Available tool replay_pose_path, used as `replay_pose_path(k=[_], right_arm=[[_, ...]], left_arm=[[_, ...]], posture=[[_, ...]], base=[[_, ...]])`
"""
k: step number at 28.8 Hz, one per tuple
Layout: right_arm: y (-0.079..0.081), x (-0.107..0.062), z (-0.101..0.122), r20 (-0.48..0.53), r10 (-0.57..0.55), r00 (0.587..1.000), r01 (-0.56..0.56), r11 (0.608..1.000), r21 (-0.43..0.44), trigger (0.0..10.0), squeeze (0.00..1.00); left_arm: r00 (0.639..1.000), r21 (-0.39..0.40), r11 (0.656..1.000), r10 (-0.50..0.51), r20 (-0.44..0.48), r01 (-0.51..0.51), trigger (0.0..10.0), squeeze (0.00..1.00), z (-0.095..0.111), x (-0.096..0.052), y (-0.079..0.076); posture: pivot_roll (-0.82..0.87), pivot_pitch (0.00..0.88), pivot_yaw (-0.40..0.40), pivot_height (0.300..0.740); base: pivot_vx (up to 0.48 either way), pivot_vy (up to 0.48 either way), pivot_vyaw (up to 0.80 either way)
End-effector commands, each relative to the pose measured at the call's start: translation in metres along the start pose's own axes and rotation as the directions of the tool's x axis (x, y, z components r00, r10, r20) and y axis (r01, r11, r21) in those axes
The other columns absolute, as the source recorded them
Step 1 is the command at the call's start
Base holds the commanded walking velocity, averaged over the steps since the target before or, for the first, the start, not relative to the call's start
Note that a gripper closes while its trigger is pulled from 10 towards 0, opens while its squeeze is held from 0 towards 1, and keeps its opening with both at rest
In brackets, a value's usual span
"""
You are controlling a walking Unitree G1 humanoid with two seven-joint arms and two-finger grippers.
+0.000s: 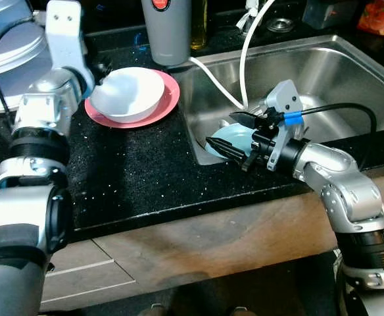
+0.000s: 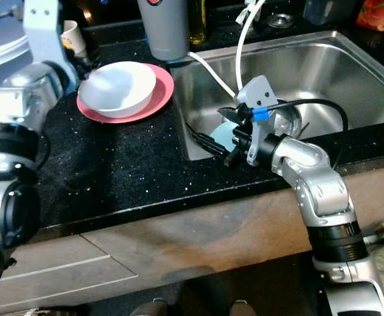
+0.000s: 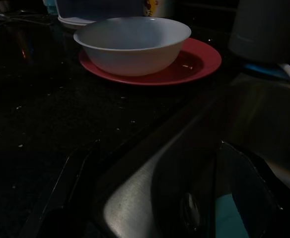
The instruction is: Kitchen organization
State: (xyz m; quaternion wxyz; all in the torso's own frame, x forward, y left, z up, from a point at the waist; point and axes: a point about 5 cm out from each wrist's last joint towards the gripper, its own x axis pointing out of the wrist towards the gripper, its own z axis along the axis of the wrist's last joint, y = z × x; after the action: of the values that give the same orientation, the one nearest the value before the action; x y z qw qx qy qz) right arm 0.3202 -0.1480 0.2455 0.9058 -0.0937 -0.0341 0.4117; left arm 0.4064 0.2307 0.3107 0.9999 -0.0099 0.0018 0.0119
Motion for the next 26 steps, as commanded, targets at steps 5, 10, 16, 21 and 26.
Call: replay_pose_path(k=[5, 10, 16, 21, 26], right_arm=[[0.003, 0.002, 0.002, 0.010, 0.022, 1.000, -0.022, 1.000, -0.012, 10.0, 0.00], [0.004, 0.003, 0.003, 0.012, 0.028, 1.000, -0.028, 0.999, -0.016, 10.0, 0.00], [0.004, 0.003, 0.003, 0.013, 0.029, 1.000, -0.029, 0.999, -0.016, 10.0, 0.00], [0.005, 0.002, 0.003, 0.013, 0.029, 1.000, -0.029, 0.999, -0.014, 10.0, 0.00], [0.005, 0.003, 0.003, 0.013, 0.029, 0.999, -0.029, 0.999, -0.014, 10.0, 0.00]], left_arm=[[0.998, -0.129, 0.991, -0.029, -0.052, 0.023, 10.0, 0.00, -0.006, -0.007, 0.011], [0.989, -0.185, 0.981, -0.076, -0.129, 0.052, 10.0, 0.00, -0.021, -0.010, 0.002], [0.979, -0.193, 0.981, -0.067, -0.192, 0.029, 10.0, 0.00, -0.032, -0.010, 0.002], [0.970, -0.199, 0.980, -0.048, -0.237, 0.000, 10.0, 0.00, -0.039, -0.012, 0.004], [0.970, -0.213, 0.977, -0.048, -0.240, -0.004, 10.0, 0.00, -0.043, -0.012, 0.003]], posture=[[0.03, 0.127, 0.041, 0.740], [0.03, 0.123, 0.041, 0.740], [0.02, 0.117, 0.045, 0.740], [0.03, 0.114, 0.046, 0.740], [0.03, 0.117, 0.044, 0.740]], base=[[0.000, 0.000, 0.00], [0.000, 0.000, 0.00], [0.000, 0.000, 0.00], [0.000, 0.000, 0.00], [0.000, 0.000, 0.00]])
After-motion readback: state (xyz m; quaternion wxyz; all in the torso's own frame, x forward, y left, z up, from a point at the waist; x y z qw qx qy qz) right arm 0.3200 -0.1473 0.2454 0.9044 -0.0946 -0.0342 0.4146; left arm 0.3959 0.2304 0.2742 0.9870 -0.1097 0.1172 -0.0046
